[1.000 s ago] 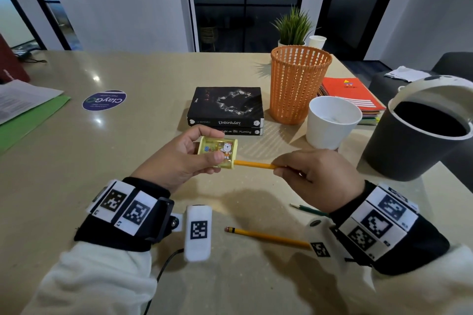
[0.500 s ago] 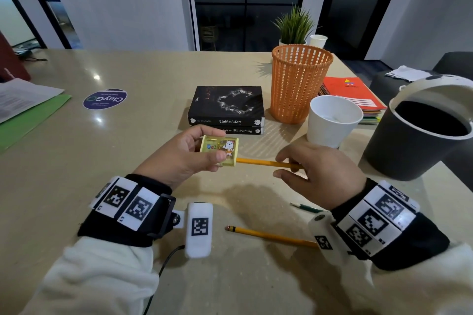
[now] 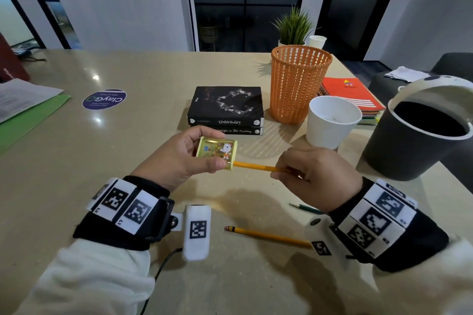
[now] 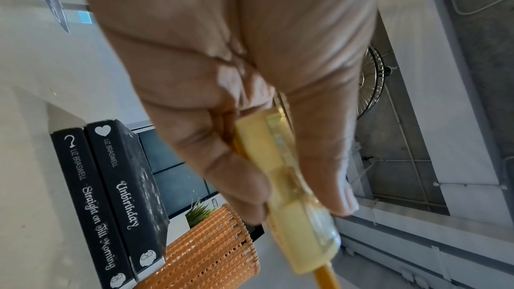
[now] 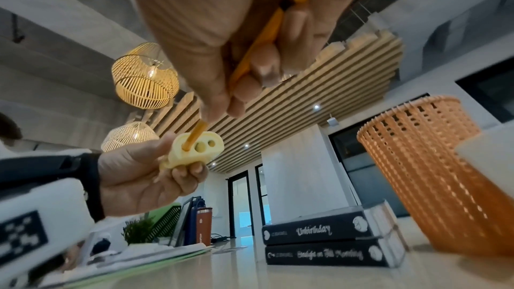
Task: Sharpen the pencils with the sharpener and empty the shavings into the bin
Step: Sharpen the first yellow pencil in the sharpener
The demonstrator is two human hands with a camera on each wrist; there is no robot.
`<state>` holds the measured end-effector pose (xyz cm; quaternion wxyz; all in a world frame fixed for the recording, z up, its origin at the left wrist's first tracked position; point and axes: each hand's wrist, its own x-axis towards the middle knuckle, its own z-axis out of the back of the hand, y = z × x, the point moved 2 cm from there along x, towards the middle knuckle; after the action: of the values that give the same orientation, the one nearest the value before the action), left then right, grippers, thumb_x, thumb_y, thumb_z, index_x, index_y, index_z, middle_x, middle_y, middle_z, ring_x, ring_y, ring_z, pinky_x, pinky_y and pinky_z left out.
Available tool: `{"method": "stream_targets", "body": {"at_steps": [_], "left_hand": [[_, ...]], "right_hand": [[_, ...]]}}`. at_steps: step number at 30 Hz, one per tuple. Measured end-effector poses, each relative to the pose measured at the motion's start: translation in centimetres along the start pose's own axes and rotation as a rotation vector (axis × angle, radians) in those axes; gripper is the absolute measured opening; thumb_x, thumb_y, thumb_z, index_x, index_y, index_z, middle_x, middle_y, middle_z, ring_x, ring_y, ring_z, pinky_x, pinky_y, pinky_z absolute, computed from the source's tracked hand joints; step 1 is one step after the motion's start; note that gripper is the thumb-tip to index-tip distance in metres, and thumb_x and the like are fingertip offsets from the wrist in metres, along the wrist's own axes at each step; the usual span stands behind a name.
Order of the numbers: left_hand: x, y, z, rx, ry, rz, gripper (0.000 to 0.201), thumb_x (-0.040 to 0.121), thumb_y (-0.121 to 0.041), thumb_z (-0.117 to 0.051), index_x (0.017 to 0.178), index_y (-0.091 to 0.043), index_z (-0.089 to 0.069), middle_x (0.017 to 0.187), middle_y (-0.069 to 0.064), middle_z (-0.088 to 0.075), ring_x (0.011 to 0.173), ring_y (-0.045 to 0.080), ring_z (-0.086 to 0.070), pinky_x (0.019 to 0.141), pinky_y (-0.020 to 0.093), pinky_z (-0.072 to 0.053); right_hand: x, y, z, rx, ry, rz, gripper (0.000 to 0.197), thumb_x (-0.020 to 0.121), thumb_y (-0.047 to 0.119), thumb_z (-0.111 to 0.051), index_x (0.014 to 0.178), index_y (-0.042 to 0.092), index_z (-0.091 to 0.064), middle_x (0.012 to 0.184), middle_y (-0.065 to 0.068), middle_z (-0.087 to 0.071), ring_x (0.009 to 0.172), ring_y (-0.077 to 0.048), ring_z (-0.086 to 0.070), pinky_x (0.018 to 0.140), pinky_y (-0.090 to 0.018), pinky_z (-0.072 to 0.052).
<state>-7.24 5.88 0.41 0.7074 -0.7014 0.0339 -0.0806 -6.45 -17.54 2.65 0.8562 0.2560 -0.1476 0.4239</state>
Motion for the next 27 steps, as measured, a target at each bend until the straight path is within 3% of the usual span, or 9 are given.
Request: {"method": "stream_targets", "body": {"at_steps": [5, 8, 12, 14, 17, 21, 24, 27], "left_hand": [[-0.1, 0.0, -0.1, 0.032, 0.014, -0.012, 0.05, 0.042, -0.026, -0.088, 0.089, -0.031, -0.069, 0.089, -0.001, -0.072, 0.081, 0.01, -0.066, 0.07, 0.02, -0.053], [-0.1, -0.2, -0.1, 0.068, 0.011, -0.029, 0.044, 0.051, -0.017, -0.083, 0.089, -0.033, -0.069, 0.089, -0.001, -0.072, 0.082, 0.011, -0.066, 0.071, 0.02, -0.053], [0.0, -0.3, -0.1, 0.095, 0.023, -0.016, 0.044, 0.051, -0.023, -0.083, 0.091, -0.034, -0.068, 0.089, -0.002, -0.072, 0.083, 0.011, -0.066, 0.073, 0.021, -0.053], [0.1, 0.1, -0.2, 0.078, 0.002, 0.007, 0.044, 0.05, -0.025, -0.082, 0.091, -0.033, -0.067, 0.087, -0.004, -0.072, 0.08, 0.009, -0.066, 0.07, 0.019, -0.052], [0.3, 0.9, -0.3, -0.003, -0.059, 0.037, 0.048, 0.046, -0.027, -0.08, 0.092, -0.025, -0.066, 0.081, -0.004, -0.071, 0.072, 0.007, -0.065, 0.061, 0.018, -0.052], [0.5, 0.8, -0.3, -0.122, -0.102, 0.074, 0.045, 0.055, -0.003, -0.079, 0.095, -0.016, -0.061, 0.084, 0.0, -0.067, 0.065, 0.005, -0.066, 0.056, 0.015, -0.052], [0.6, 0.5, -0.2, -0.177, -0.134, 0.087, 0.033, 0.063, -0.005, -0.065, 0.094, -0.013, -0.057, 0.078, -0.001, -0.068, 0.062, 0.005, -0.066, 0.055, 0.014, -0.052], [0.5, 0.3, 0.0, -0.161, -0.122, 0.078, 0.038, 0.06, -0.005, -0.068, 0.096, -0.014, -0.058, 0.076, -0.003, -0.071, 0.065, 0.005, -0.067, 0.057, 0.015, -0.053]], "right_hand": [[-0.2, -0.8, -0.7, 0.11, 0.055, -0.172, 0.017, 0.079, 0.029, -0.068, 0.068, 0.017, -0.065, 0.054, 0.009, -0.053, 0.05, -0.009, -0.047, 0.046, -0.021, -0.037], [-0.3, -1.0, -1.2, 0.19, 0.088, -0.285, 0.017, 0.079, 0.024, -0.071, 0.065, 0.02, -0.062, 0.053, 0.01, -0.052, 0.055, -0.006, -0.048, 0.048, -0.013, -0.034], [-0.4, -1.1, -1.8, 0.216, 0.122, -0.412, 0.016, 0.08, 0.029, -0.068, 0.069, 0.019, -0.064, 0.056, 0.008, -0.054, 0.054, -0.005, -0.047, 0.05, -0.015, -0.036], [-0.2, -1.0, -1.6, 0.141, 0.147, -0.382, 0.012, 0.081, 0.033, -0.066, 0.077, 0.021, -0.065, 0.059, 0.01, -0.053, 0.054, -0.005, -0.046, 0.053, -0.019, -0.039], [0.3, -0.3, -1.0, -0.083, 0.145, -0.207, 0.02, 0.083, 0.037, -0.063, 0.095, 0.021, -0.065, 0.068, 0.014, -0.051, 0.06, -0.007, -0.048, 0.057, -0.027, -0.043], [0.8, 0.2, -0.7, -0.187, 0.022, -0.043, 0.028, 0.083, 0.034, -0.047, 0.085, 0.015, -0.068, 0.069, 0.003, -0.063, 0.059, -0.022, -0.06, 0.048, -0.031, -0.049], [1.0, 0.6, -0.8, -0.189, -0.004, 0.0, 0.032, 0.084, 0.029, -0.041, 0.082, 0.011, -0.068, 0.065, -0.001, -0.062, 0.053, -0.026, -0.059, 0.042, -0.03, -0.046], [1.2, 0.7, -0.7, -0.189, 0.001, 0.007, 0.033, 0.084, 0.028, -0.039, 0.081, 0.011, -0.068, 0.062, -0.003, -0.062, 0.051, -0.029, -0.058, 0.041, -0.034, -0.047]]}}
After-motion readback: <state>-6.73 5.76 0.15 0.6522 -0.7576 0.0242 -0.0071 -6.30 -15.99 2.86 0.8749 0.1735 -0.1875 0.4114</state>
